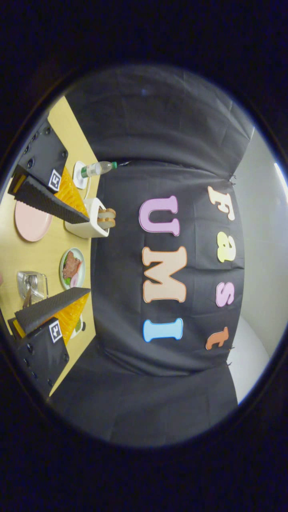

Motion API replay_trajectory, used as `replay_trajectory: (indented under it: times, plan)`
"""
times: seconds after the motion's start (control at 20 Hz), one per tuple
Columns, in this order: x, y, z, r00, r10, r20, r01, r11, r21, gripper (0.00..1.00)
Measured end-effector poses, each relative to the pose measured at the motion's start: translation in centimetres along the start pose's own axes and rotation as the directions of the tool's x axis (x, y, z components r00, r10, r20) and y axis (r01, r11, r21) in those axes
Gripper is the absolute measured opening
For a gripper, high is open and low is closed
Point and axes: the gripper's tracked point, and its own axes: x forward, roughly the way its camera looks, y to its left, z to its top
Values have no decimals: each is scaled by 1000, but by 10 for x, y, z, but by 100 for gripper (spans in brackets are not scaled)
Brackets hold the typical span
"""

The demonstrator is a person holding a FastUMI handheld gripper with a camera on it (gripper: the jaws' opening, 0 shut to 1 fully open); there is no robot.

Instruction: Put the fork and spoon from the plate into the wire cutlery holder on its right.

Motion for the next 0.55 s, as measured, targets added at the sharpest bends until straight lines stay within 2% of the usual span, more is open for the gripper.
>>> replay_trajectory:
  times: [0.55]
  plan:
    - [8, -6, 22, 998, -8, 70, 8, 1000, -4, 100]
